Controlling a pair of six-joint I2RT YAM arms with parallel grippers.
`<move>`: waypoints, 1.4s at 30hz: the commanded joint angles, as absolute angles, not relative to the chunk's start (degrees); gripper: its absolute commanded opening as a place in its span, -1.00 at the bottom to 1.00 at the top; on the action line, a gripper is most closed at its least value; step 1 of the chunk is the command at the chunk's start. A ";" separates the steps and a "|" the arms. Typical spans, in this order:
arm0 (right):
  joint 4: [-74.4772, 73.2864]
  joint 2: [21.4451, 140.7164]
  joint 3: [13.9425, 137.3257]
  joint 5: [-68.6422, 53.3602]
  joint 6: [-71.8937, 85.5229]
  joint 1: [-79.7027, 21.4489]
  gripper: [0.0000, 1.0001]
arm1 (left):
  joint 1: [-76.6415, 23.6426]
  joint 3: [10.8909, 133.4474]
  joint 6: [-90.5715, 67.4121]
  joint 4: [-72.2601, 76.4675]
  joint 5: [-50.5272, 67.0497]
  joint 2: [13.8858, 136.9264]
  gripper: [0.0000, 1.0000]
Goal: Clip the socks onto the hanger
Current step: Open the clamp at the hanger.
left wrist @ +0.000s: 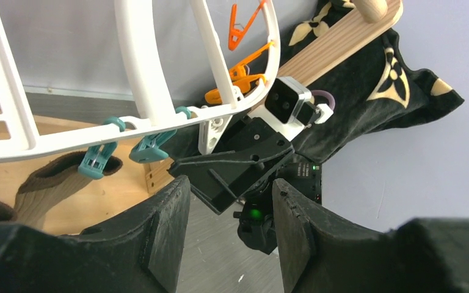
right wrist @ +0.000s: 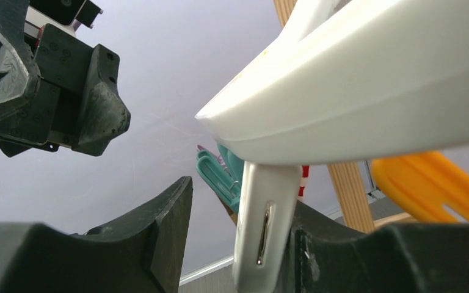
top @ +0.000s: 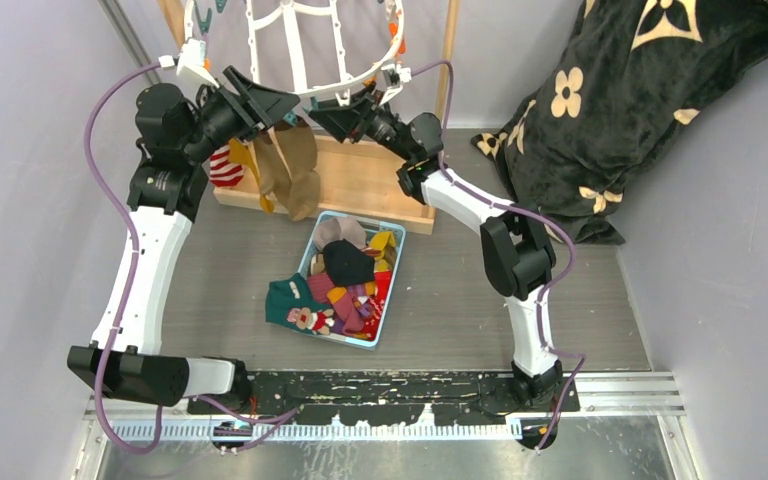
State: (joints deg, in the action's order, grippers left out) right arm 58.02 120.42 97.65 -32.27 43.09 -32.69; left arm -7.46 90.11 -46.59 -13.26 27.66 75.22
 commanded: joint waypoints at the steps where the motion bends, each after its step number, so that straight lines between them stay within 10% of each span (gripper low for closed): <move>1: 60.91 120.20 100.23 -31.59 41.08 -34.02 0.03 | -7.25 92.99 -47.61 -11.87 29.00 73.80 0.05; 16: 71.24 115.19 87.26 -15.96 31.07 -36.98 -0.09 | -7.21 94.33 -47.73 -12.96 29.73 74.16 0.06; 42: 75.41 125.45 98.77 -22.14 43.89 -34.36 0.32 | -7.30 96.49 -48.52 -14.66 31.46 74.18 0.06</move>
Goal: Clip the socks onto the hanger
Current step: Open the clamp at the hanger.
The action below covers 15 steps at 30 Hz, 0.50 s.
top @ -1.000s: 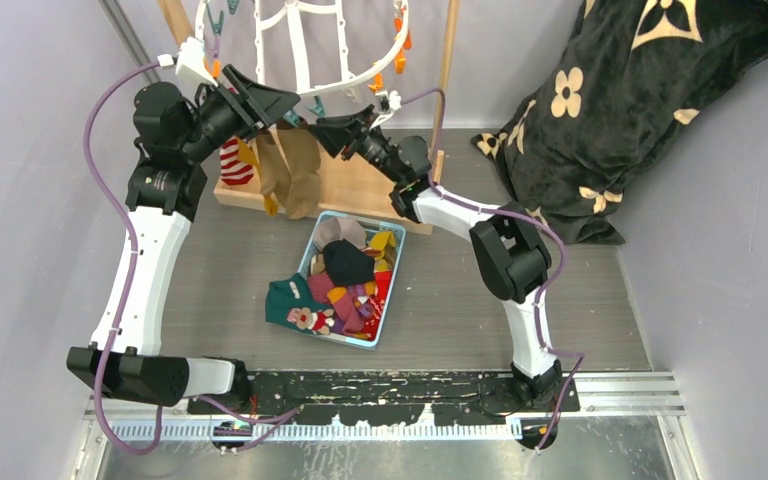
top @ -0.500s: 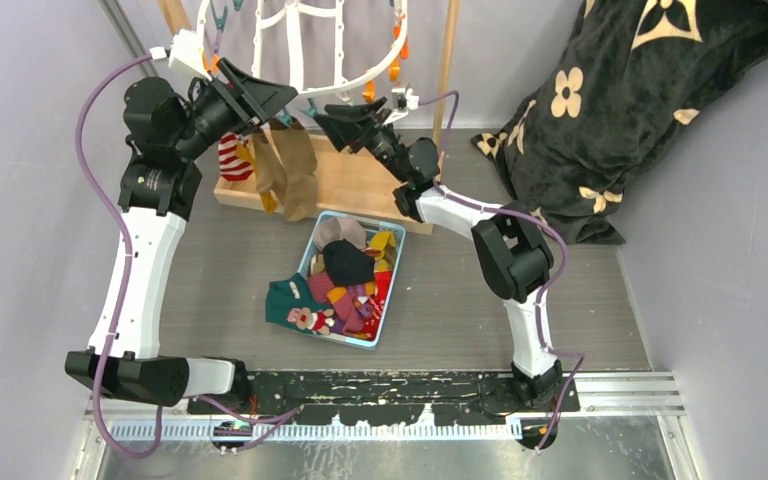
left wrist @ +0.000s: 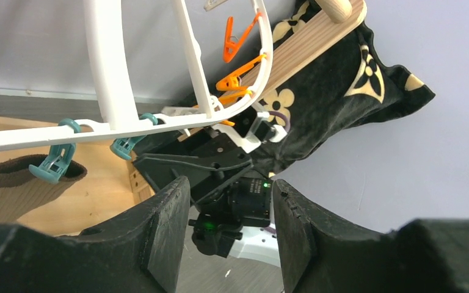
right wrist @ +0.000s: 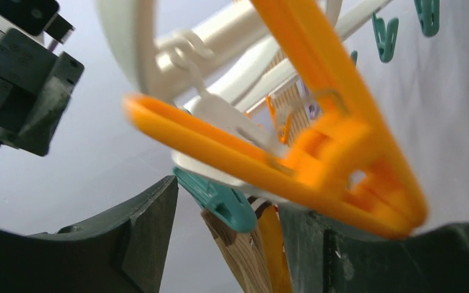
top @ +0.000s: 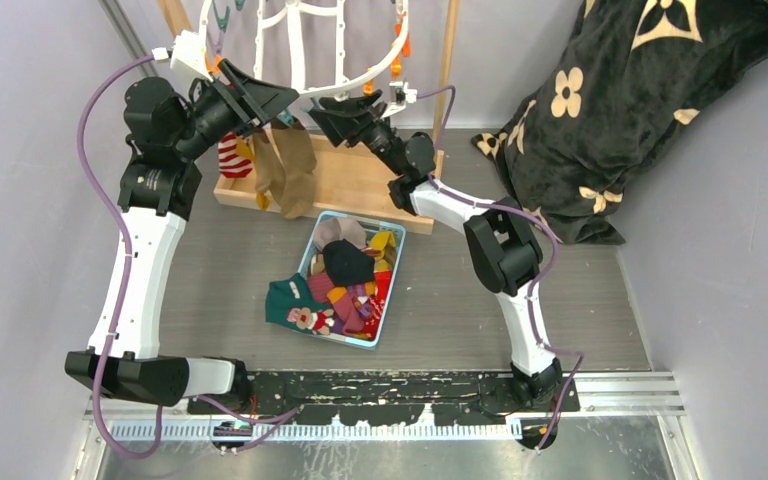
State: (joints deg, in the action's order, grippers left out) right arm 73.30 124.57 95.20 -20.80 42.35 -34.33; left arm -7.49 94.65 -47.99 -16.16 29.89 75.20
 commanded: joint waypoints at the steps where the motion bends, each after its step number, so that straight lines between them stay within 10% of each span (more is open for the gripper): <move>1: 75.37 125.70 99.08 -22.11 44.08 -34.32 0.32 | -7.32 96.57 -48.52 -14.77 31.46 74.26 0.06; 15: 76.13 129.00 104.33 -24.99 47.81 -35.12 0.24 | -7.32 96.90 -48.34 -15.05 31.55 74.39 0.07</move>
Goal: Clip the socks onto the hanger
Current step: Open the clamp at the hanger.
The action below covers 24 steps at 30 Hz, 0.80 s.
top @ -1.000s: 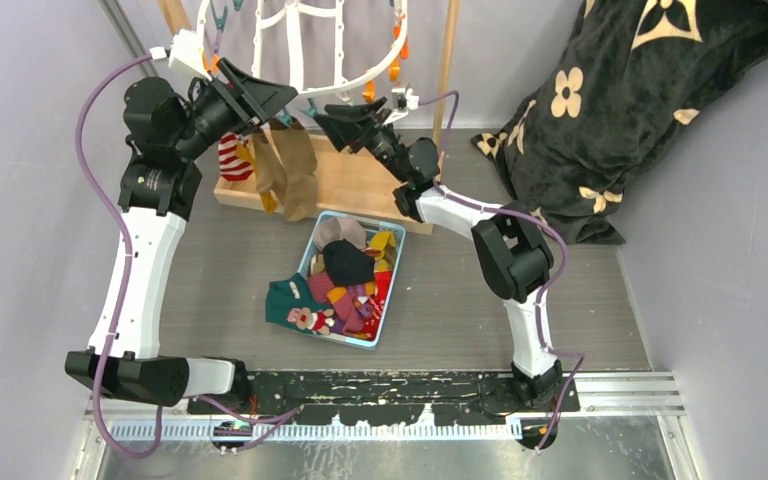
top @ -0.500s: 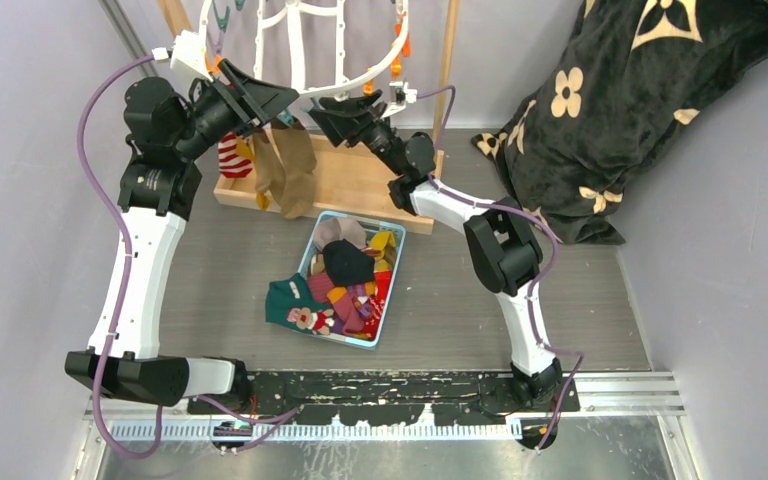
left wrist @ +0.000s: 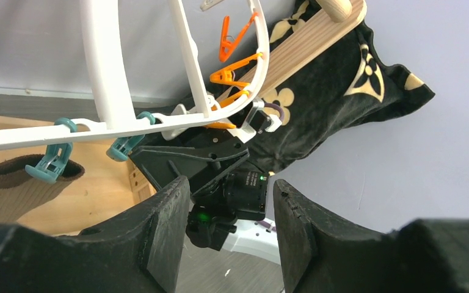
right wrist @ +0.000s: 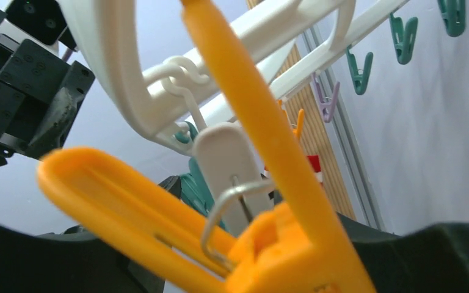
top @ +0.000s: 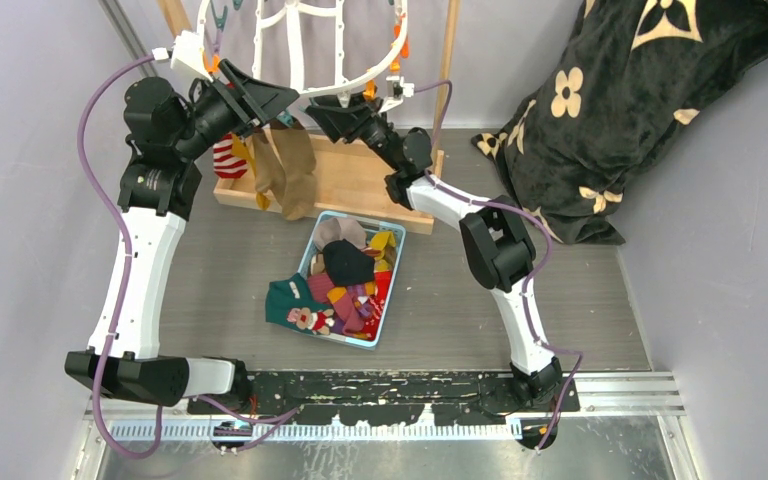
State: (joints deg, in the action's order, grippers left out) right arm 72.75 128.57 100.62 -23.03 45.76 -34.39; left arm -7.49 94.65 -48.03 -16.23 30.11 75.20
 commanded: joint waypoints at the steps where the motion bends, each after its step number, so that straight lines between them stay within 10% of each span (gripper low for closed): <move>1: 76.13 129.33 104.92 -25.40 48.08 -35.22 0.24 | -7.30 96.98 -48.34 -15.17 31.55 74.43 0.07; 24: 76.13 129.66 105.09 -28.03 49.81 -35.73 -0.18 | -7.30 98.09 -48.34 -16.06 31.53 74.53 0.13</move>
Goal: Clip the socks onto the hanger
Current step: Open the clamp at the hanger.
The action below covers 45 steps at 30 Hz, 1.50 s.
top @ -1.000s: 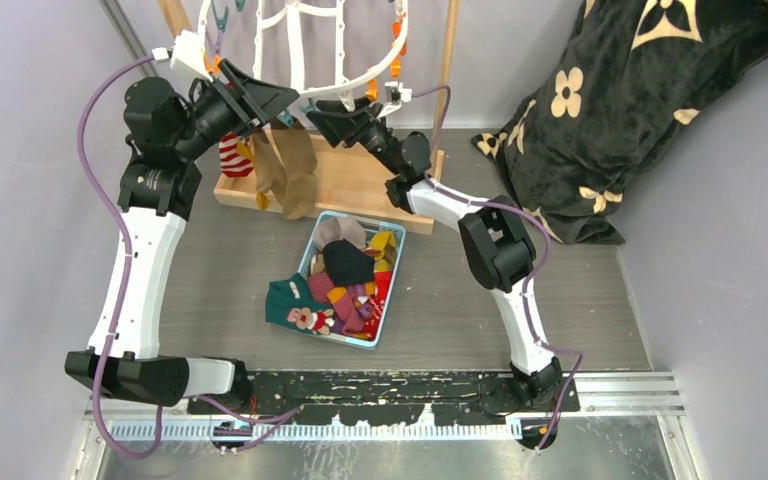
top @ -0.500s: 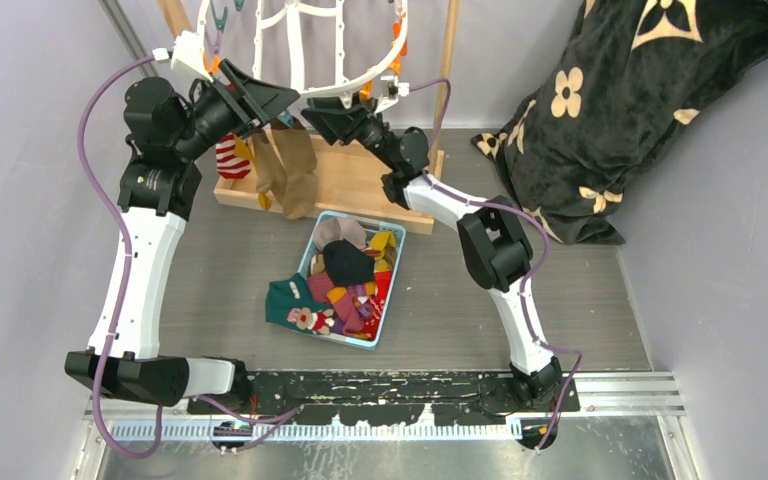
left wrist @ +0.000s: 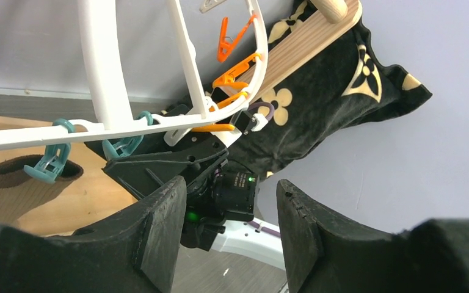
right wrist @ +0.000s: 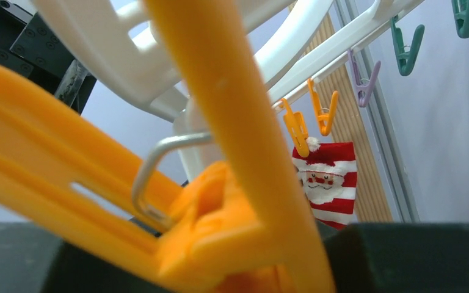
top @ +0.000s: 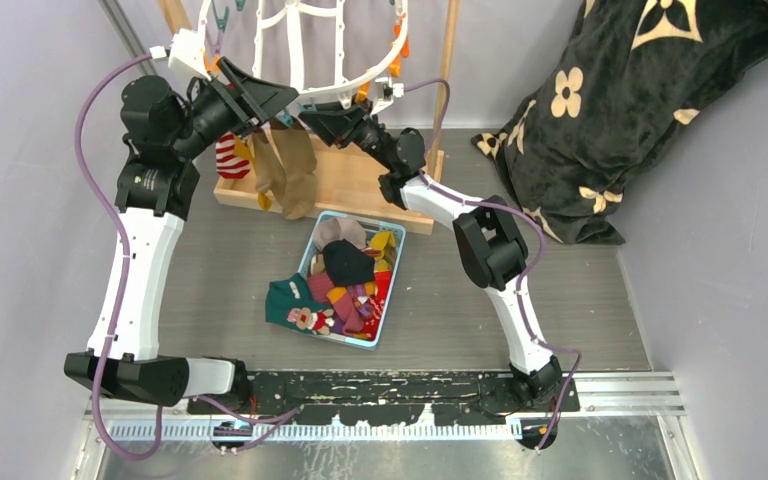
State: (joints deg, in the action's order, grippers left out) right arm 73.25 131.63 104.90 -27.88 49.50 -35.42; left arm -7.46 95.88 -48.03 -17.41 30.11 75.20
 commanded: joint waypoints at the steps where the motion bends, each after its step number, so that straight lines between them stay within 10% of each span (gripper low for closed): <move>1: 76.23 129.36 104.65 -27.89 49.68 -35.82 -0.23 | -7.29 98.00 -48.34 -16.03 31.50 74.57 0.13; 13: 76.01 122.22 95.81 -23.01 43.28 -37.56 -0.64 | -7.30 96.71 -46.93 -17.93 31.11 74.00 0.15; 45: 53.83 114.24 96.45 -12.22 22.30 -48.05 -0.73 | -10.26 98.54 -34.08 -26.49 14.52 74.71 0.18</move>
